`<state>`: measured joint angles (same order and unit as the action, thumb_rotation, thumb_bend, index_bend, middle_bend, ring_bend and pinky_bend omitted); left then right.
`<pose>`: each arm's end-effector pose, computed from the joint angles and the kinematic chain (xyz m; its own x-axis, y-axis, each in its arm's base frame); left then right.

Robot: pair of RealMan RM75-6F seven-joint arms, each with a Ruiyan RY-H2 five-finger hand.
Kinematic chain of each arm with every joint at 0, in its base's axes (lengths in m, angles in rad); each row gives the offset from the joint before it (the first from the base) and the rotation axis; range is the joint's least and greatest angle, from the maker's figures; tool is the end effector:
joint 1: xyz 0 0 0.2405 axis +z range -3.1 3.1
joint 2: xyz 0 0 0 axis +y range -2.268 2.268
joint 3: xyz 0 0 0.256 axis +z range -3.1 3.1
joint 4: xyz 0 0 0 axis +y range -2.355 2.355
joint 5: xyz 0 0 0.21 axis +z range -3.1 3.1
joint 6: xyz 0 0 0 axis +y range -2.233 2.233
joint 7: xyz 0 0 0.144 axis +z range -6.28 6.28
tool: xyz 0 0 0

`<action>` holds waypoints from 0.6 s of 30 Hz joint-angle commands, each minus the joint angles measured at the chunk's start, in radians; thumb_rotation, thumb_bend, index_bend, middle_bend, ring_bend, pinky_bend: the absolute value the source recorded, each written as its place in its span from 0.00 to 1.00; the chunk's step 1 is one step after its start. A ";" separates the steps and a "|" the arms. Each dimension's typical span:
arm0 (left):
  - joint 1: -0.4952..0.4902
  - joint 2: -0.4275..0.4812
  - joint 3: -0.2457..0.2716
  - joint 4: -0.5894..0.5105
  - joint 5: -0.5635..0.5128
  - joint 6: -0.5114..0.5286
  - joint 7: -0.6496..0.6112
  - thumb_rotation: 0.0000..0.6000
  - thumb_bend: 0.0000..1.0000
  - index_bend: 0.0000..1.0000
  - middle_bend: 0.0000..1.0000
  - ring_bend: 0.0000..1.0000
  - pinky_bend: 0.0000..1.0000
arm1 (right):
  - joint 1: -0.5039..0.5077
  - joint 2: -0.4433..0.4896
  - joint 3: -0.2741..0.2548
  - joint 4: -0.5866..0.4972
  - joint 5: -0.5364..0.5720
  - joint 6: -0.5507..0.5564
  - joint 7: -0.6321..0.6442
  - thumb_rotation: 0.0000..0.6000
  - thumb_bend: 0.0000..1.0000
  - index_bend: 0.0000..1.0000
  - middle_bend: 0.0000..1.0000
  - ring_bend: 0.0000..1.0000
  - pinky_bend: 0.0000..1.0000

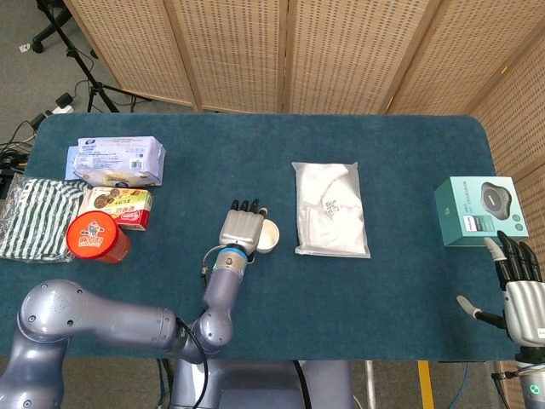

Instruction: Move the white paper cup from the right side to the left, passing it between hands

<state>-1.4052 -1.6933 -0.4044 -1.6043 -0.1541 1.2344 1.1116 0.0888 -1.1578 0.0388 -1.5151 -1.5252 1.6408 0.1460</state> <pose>0.0253 0.3574 -0.0532 0.5614 0.4803 0.6739 0.8166 -0.1896 -0.5452 -0.3136 -0.1796 0.1731 0.3061 0.1419 0.9414 -0.9473 -0.0528 0.3160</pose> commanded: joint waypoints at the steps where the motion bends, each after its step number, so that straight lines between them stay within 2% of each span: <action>1: 0.000 -0.013 -0.005 0.015 0.006 -0.004 0.000 1.00 0.18 0.17 0.00 0.00 0.00 | -0.002 0.001 0.003 0.002 -0.004 -0.002 0.006 1.00 0.00 0.00 0.00 0.00 0.00; 18: 0.003 -0.087 -0.019 0.090 0.040 0.002 0.012 1.00 0.28 0.22 0.00 0.00 0.00 | -0.012 0.013 0.020 0.010 -0.014 -0.021 0.065 1.00 0.00 0.00 0.00 0.00 0.00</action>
<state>-1.4036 -1.7791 -0.4231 -1.5159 -0.1141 1.2352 1.1210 0.0782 -1.1451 0.0582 -1.5051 -1.5375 1.6185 0.2092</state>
